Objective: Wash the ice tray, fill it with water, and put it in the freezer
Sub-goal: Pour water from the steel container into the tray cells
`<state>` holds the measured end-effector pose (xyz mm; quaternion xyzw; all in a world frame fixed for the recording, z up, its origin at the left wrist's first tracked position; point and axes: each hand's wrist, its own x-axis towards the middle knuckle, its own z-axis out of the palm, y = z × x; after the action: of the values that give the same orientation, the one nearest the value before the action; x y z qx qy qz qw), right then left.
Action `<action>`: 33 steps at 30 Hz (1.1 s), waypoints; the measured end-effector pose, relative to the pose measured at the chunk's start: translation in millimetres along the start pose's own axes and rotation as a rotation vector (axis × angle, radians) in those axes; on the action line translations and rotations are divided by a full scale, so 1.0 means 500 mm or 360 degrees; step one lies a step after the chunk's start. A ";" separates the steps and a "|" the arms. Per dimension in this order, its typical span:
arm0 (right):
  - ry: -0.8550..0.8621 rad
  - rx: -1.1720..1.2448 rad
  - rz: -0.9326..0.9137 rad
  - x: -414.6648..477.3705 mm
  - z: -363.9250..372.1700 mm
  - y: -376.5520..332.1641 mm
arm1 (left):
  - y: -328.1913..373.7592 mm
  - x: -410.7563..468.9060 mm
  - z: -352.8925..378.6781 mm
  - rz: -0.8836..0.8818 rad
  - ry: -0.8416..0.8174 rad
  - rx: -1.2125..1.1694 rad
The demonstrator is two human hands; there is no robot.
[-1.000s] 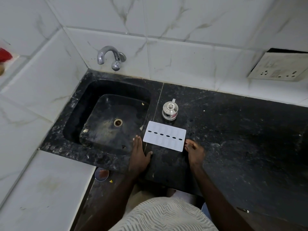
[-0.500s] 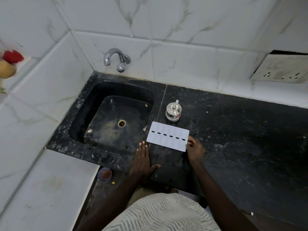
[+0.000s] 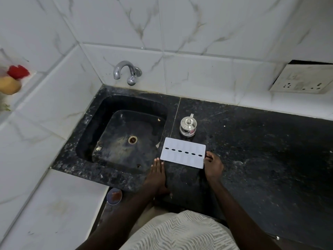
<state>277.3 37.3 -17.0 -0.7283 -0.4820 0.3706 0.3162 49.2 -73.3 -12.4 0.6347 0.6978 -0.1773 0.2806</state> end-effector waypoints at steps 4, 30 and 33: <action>0.0062 -0.0002 -0.0013 0.017 -0.002 -0.024 | 0.012 -0.008 -0.013 -0.0039 -0.0043 0.0133; -0.0368 -0.0118 -0.0051 0.232 0.075 -0.264 | 0.020 0.020 0.012 -0.0088 -0.0196 -0.0046; -0.0393 0.0021 0.0085 0.247 0.098 -0.277 | 0.021 0.023 0.013 -0.0107 -0.0211 -0.0052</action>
<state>203.2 204.6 41.4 -0.6877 -0.4952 0.4687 0.2492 60.4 -67.1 -23.4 0.5931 0.7015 -0.2168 0.3304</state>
